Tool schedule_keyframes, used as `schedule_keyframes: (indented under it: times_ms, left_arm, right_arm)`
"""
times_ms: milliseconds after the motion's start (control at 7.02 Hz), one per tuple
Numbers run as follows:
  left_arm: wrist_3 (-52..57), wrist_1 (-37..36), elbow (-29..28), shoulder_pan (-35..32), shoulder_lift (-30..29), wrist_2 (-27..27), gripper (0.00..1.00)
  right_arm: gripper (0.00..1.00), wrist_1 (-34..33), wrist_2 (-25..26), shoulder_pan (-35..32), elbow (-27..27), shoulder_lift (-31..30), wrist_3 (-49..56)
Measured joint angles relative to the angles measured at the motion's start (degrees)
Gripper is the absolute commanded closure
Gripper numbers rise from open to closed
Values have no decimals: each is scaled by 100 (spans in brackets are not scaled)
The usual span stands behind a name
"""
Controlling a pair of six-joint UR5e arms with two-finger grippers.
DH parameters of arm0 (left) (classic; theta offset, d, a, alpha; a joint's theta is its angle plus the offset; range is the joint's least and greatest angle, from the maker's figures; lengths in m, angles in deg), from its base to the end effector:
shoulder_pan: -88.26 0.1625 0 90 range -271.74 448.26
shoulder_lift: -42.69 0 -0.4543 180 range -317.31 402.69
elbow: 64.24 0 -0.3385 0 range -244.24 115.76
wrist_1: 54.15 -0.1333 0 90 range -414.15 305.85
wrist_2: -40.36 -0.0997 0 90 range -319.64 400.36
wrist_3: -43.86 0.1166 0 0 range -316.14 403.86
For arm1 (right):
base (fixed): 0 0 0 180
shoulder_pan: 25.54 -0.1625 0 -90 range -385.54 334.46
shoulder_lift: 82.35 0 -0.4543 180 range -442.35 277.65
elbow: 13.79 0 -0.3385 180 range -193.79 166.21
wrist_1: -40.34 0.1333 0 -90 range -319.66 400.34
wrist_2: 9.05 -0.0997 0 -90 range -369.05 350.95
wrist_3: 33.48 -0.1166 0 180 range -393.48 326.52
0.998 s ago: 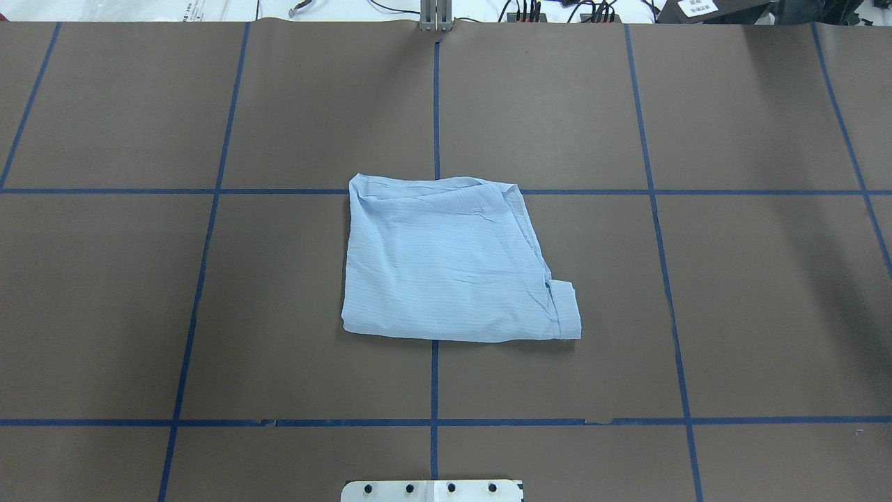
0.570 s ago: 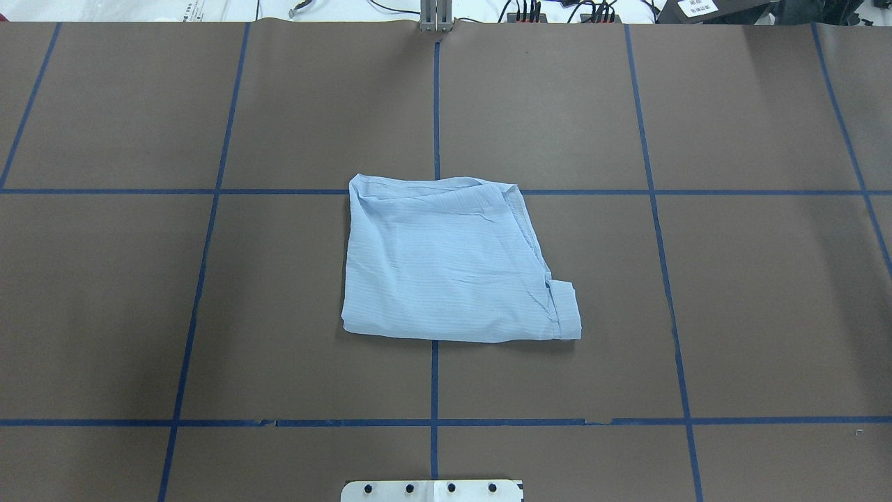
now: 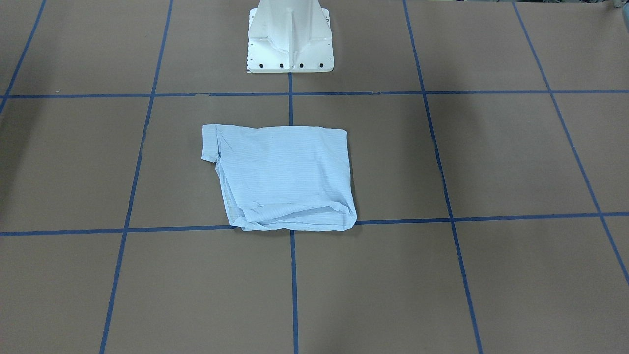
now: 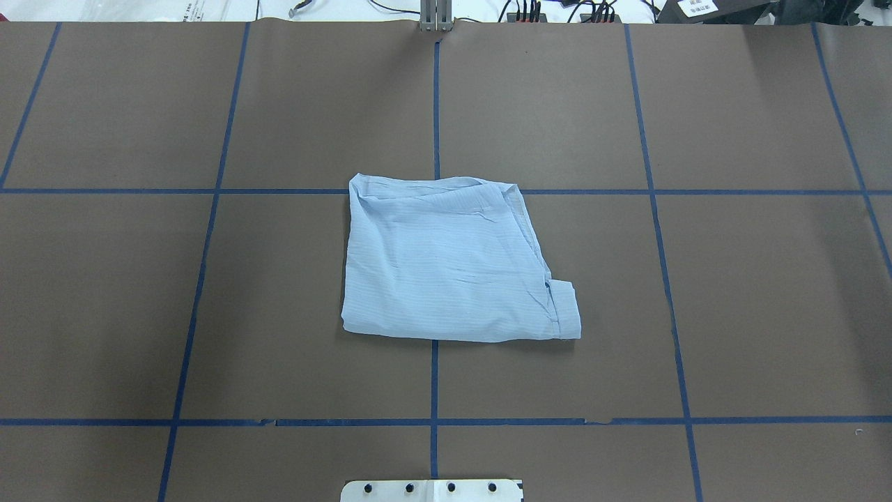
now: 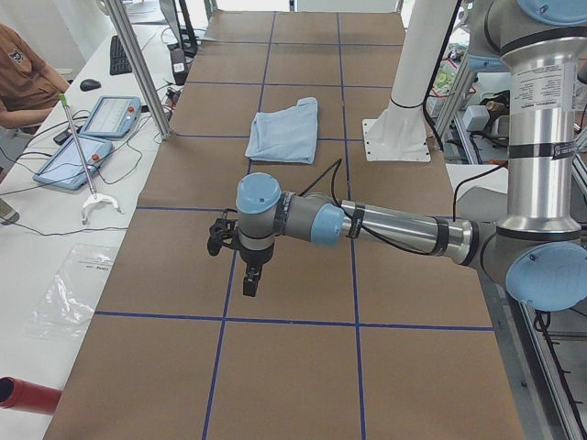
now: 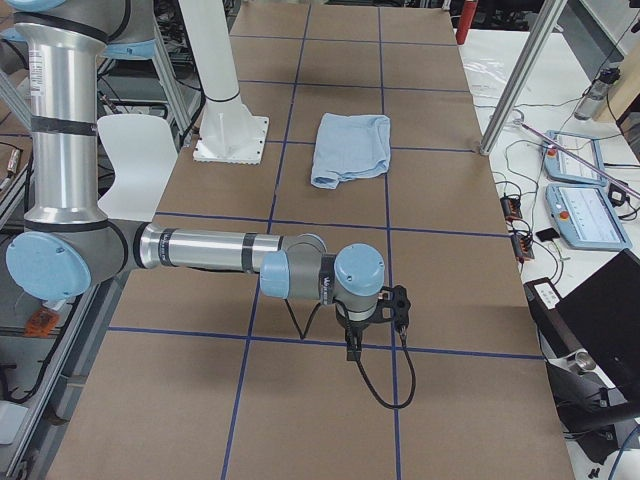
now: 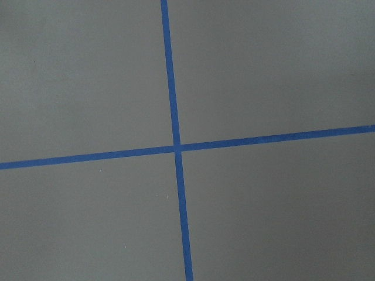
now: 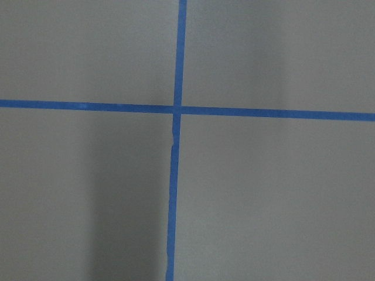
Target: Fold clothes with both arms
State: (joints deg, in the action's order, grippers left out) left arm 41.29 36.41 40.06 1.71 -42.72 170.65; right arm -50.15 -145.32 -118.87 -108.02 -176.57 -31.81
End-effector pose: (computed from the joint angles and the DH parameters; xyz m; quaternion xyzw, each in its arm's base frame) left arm -0.0330 -0.4140 0.6280 0.0659 0.3470 0.0380 0.9348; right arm 0.0724 -0.4006 0.6969 0.0133 -0.3927 0.0150 0.9195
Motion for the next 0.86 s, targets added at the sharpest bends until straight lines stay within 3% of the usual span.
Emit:
schedule_keyframes:
  times_ms: [143,428,855]
  left_arm:
    - [456,-132,-183,-122,9,3,0]
    - [885,421,-845,-218,46,26,0]
    - [911,846,-1095,-236,38,26,0]
  right_arm:
    - [0,-144,-34,-52,-88,-77,-64]
    - [0,-238,-163,-251,-176,-205,-94]
    - [0,-212,-254,-404,-293,-343,-75]
